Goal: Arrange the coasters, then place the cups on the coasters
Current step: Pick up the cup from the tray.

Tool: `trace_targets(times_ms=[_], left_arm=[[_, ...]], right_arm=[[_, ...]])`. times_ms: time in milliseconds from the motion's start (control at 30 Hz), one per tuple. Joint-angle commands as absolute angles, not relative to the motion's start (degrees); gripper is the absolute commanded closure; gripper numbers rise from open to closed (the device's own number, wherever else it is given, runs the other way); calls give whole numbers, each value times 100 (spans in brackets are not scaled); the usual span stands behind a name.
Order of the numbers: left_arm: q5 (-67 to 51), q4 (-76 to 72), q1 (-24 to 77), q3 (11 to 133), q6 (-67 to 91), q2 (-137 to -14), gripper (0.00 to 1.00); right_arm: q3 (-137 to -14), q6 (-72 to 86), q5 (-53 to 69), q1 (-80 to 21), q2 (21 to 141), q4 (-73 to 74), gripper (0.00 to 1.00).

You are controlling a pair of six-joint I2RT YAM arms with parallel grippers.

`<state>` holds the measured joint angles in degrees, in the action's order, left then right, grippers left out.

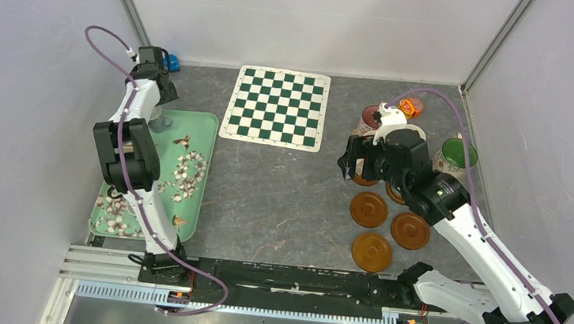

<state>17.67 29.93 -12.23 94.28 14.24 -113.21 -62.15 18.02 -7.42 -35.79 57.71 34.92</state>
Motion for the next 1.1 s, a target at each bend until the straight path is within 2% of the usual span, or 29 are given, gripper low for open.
trace_targets(times_ms=[0,133,500,667,900,1067], left_arm=[[1316,2979,-1287,9586,1154,-11548,34],[1167,2979,-1292,9527,1147,-11704,40],[789,3134,-1274,9571,747,-11289,86],[823,3369,-1131,9656,664,-10763,98],[680,3608,-580,9428,506,-9868,98],[361,3840,302,8882,406,-9254,98]], right_arm=[[-6389,1716,-856,-3610,5788,3401,12],[-6373,1684,-940,-3608,5733,3368,11],[-6432,1642,-919,-3612,5732,3382,11],[-6426,1630,-912,-3611,5656,3399,10],[-6138,1775,-861,-3610,5398,3343,4],[-6009,1876,-872,-3608,5243,3336,2]])
